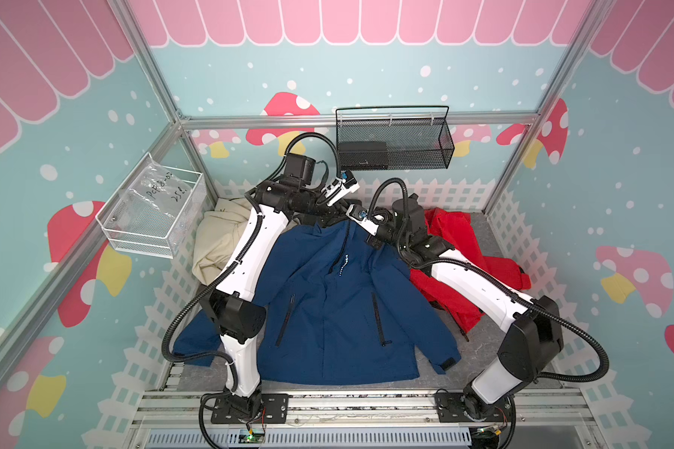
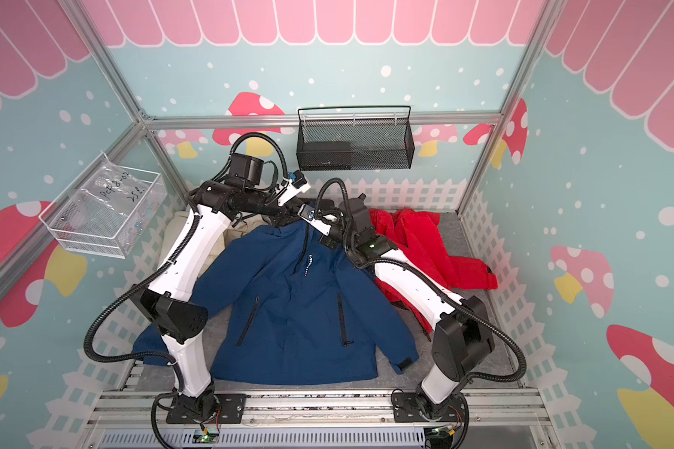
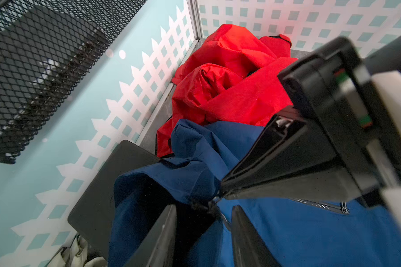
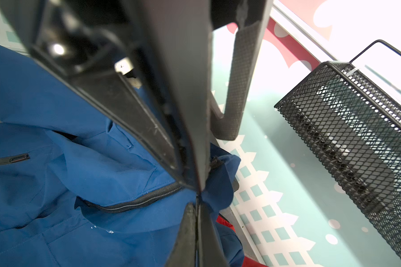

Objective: Unzip the jacket
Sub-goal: Unzip the zipper on the jacket.

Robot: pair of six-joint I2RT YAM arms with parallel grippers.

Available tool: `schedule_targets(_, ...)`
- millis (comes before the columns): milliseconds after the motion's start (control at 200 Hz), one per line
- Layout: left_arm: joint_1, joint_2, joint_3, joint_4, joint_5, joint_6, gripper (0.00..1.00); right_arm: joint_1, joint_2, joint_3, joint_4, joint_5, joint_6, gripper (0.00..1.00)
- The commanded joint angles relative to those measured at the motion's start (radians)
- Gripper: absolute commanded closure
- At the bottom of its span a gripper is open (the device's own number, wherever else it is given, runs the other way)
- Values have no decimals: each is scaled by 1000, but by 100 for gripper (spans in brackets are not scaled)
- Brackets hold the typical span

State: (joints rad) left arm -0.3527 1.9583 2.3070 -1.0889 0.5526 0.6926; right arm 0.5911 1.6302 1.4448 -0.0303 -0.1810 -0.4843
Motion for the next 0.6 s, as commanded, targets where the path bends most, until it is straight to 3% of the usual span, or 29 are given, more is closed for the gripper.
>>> schedule_targets(0,6,23,27,-35,1,16,60,8,4,0,24,-22,3,100)
schedule_targets(170,3,29,31,-38,10,14,66,8,3,-4,24,-20,3,100)
schedule_targets(375,3,37,33,-43,17,15,67,7,8,-4,28,-18,5,100)
schedule_targets(595,3,45,40,-44,22,14,91,7,1,-10,33,-20,10,100)
